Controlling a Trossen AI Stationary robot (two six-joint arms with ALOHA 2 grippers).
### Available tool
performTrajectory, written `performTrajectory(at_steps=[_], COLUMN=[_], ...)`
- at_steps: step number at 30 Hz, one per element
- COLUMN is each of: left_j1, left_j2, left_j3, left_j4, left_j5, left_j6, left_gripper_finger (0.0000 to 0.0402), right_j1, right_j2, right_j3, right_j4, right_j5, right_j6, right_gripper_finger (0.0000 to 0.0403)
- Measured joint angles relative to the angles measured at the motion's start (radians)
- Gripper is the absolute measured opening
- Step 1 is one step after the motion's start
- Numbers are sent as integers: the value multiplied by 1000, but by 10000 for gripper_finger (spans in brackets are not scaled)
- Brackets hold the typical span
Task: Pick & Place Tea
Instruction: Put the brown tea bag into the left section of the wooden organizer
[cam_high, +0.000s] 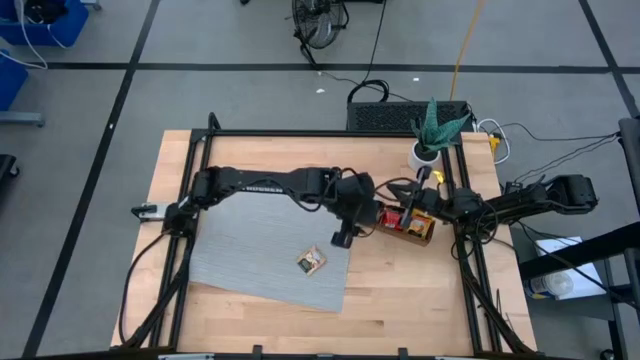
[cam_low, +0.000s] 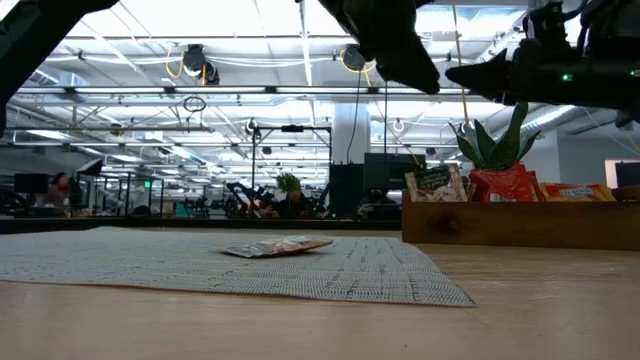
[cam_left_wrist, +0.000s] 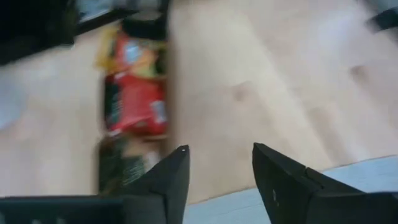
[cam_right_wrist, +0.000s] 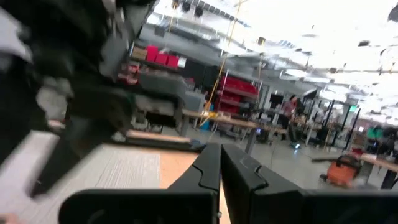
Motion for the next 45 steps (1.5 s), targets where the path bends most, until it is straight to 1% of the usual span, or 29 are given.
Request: performTrajectory(at_steps=[2, 7, 9, 11, 14, 17, 19, 21, 23, 26, 29, 31, 33, 37, 41, 45], left_j1=[5, 22, 28, 29, 27, 17, 7, -9, -27, -54, -79, -93, -104, -106, -94, -81], left_j2=[-3, -63, -84, -99, -104, -103, -102, -100, -98, -99, -99, -101, -101, -101, -101, -101], left_j3=[0, -1, -2, -29, -106, -228, -326, -414, -477, -539, -545, -544, -545, -545, -545, -545], left_j4=[3, -32, -60, -80, -208, -364, -398, -391, -370, -331, -298, -285, -276, -269, -278, -295], left_j5=[60, 81, 108, 154, 216, 225, 222, 219, 176, 21, -123, -182, -210, -212, -282, -286], left_j6=[-3, -9, -20, -49, -108, -205, -295, -386, -483, -585, -643, -694, -739, -783, -870, -937], left_gripper_finger=[163, 134, 126, 120, 118, 120, 120, 120, 120, 120, 120, 120, 120, 120, 120, 120], right_j1=[0, 0, 0, 0, 0, 0, 0, 0, 0, 0, 0, 0, 0, 0, 0, 0], right_j2=[0, 1, 0, 0, -1, -1, -1, -1, -1, -1, -1, -1, -1, -1, -1, -1], right_j3=[6, 16, 18, 18, 18, 18, 18, 18, 18, 18, 18, 18, 18, 18, 18, 18], right_j4=[-39, -114, -126, -135, -139, -140, -142, -138, -138, -135, -128, -128, -128, -128, -129, -129], right_j5=[0, 1, 1, 2, 2, 2, 2, 2, 2, 2, 2, 2, 1, 0, 0, 0], right_j6=[11, 22, 22, 22, 24, 30, 30, 30, 31, 44, 54, 69, 71, 82, 97, 98], right_gripper_finger=[1, 1, 1, 2, 2, 1, 1, 2, 1, 1, 2, 2, 1, 2, 1, 1])
